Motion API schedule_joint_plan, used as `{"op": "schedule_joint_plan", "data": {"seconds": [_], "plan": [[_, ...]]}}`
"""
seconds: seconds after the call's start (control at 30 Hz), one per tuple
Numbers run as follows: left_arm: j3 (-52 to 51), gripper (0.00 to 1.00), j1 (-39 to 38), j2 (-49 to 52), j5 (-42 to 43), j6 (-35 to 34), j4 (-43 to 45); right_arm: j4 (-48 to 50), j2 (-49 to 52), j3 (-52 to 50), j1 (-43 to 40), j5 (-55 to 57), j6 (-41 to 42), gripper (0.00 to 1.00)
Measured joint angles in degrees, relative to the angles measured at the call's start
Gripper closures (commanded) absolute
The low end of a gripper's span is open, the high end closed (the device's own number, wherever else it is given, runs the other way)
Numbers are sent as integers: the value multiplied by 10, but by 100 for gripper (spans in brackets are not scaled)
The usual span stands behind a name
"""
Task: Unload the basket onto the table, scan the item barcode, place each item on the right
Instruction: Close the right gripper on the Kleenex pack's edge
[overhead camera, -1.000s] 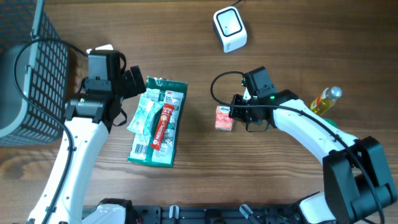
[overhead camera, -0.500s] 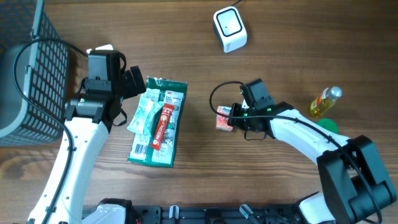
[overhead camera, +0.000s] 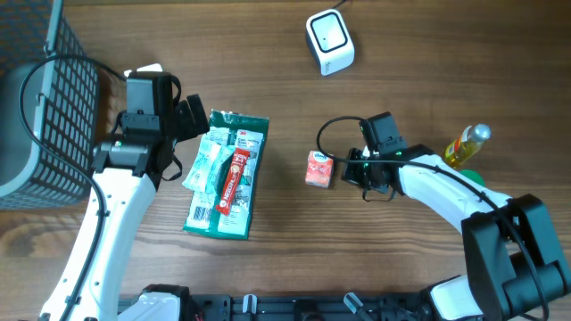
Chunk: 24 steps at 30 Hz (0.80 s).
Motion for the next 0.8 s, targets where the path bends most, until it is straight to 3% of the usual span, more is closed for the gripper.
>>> {"op": "schedule_joint_plan", "data": {"seconds": [0.07, 0.13, 0.43, 0.8], "plan": [[0, 0, 0, 0, 0, 0, 0, -3, -1, 7, -1, -34, -10, 48], [0, 0, 0, 0, 0, 0, 0, -14, -10, 23, -1, -55, -19, 27], [0, 0, 0, 0, 0, 0, 0, -27, -29, 37, -1, -75, -30, 23], [0, 0, 0, 0, 0, 0, 0, -6, -29, 14, -1, -82, -23, 40]]}}
